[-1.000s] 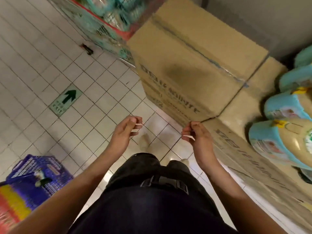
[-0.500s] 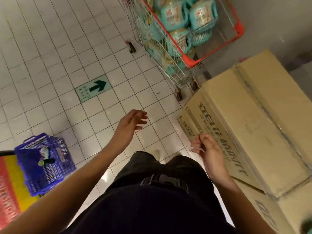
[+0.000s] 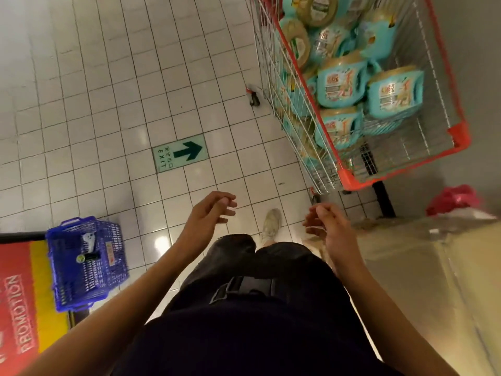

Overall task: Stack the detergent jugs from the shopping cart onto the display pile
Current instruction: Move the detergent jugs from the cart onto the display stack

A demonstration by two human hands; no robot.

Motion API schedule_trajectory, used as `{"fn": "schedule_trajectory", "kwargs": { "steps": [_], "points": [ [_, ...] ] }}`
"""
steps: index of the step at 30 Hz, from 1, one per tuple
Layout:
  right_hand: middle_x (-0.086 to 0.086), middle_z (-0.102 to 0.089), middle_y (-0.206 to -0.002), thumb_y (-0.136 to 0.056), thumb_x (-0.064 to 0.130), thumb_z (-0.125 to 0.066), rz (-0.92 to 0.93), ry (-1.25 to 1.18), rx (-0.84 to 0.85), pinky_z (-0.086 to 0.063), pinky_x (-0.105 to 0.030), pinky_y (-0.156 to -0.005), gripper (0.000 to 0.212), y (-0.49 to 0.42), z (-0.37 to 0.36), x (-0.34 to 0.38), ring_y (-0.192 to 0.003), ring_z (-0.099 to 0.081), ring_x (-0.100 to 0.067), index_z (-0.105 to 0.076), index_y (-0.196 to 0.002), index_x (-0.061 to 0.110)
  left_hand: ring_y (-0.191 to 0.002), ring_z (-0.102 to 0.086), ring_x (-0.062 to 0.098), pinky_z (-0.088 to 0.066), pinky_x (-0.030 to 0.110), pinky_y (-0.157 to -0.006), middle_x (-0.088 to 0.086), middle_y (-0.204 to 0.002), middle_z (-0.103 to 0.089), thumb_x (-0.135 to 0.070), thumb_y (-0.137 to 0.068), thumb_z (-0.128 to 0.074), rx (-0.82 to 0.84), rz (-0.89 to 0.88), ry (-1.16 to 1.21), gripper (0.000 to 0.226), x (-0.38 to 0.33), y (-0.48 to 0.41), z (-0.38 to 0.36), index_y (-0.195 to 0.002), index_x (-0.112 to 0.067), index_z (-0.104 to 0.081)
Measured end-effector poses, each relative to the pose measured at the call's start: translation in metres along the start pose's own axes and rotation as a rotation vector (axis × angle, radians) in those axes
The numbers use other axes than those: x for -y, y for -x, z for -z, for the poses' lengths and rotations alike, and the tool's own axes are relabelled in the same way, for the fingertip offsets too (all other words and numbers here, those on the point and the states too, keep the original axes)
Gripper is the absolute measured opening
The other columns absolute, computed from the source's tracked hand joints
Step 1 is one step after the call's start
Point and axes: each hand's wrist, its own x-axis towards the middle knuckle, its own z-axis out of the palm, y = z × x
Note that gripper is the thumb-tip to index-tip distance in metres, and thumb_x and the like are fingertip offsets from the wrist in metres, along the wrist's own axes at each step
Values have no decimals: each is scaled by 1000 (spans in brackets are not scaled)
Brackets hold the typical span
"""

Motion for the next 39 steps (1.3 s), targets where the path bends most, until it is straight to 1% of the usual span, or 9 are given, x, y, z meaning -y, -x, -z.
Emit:
{"fn": "schedule_trajectory", "kwargs": {
  "steps": [5, 12, 16, 22, 26, 29, 32, 36, 39],
  "points": [
    [0, -75, -85, -111, 17, -50, 73, 18, 69, -60, -25, -72, 22, -91, -26, 82, -80, -73, -15, -69, -103, 11, -105, -73, 21, -61, 38, -90, -1, -113, -75, -30, -110, -46, -50, 10, 16, 26, -40, -59, 29, -120, -21, -68],
    [-3, -73, -86, -111, 16, -49, 65, -8, 57, -61, -28, -72, 22, -190, -60, 154, -80, -73, -19, -69, -102, 11, -102, -74, 19, -60, 41, -90, -1, -110, -75, -38, -104, -47, -36, -11, 2, 29, -104, -173, 57, -117, -22, -68],
    [-3, -73, -84, -111, 17, -49, 34, -59, -28, -59, -29, -71, 23, -239, -78, 183, -78, -72, -18, -69, -100, 13, -102, -73, 20, -60, 45, -92, 0, -110, -75, -22, -113, -44, 82, -29, -81, 25, -145, -265, 64, -119, -19, -68],
    [-3, -74, -85, -110, 21, -50, -16, -165, -189, -60, -27, -71, 24, -274, -86, 215, -80, -73, -19, -70, -98, 14, -101, -74, 14, -58, 34, -88, -3, -111, -75, -27, -113, -45, 374, -58, -229, 24, -211, -380, 50, -118, -26, -68],
    [-6, -73, -84, -111, 20, -48, -96, -264, -294, -60, -24, -68, 27, -295, -71, 224, -75, -73, -16, -69, -96, 14, -99, -73, 13, -59, 32, -85, -7, -107, -76, -38, -107, -47, 518, -58, -289, 23, -243, -440, 9, -112, -34, -70],
    [-4, -71, -82, -111, 20, -46, -165, -312, -355, -59, -25, -67, 27, -317, -52, 228, -73, -71, -14, -66, -95, 12, -91, -71, 4, -55, 26, -78, -13, -99, -75, -44, -103, -48, 564, -42, -326, 20, -250, -473, -36, -106, -40, -68],
    [-4, -68, -86, -109, 20, -46, -211, -275, -380, -57, -32, -77, 24, -350, -24, 228, -81, -69, -16, -63, -94, 13, -86, -70, 3, -54, 28, -77, -6, -102, -72, -37, -109, -49, 593, 20, -347, 18, -247, -497, -85, -107, -30, -65],
    [-1, -65, -88, -108, 18, -50, -276, -261, -406, -51, -31, -81, 21, -408, 15, 221, -84, -64, -13, -61, -90, 17, -106, -70, 26, -61, 51, -94, 12, -116, -70, -28, -110, -49, 574, 197, -350, 25, -240, -524, -148, -123, -9, -59],
    [-5, -72, -106, -111, 23, -46, -311, -244, -405, -52, -38, -89, 23, -459, 39, 208, -97, -68, -18, -67, -107, 14, -113, -67, 32, -60, 49, -93, 17, -126, -67, -32, -110, -50, 529, 303, -318, 33, -232, -546, -179, -135, -10, -53]
  ]
}}
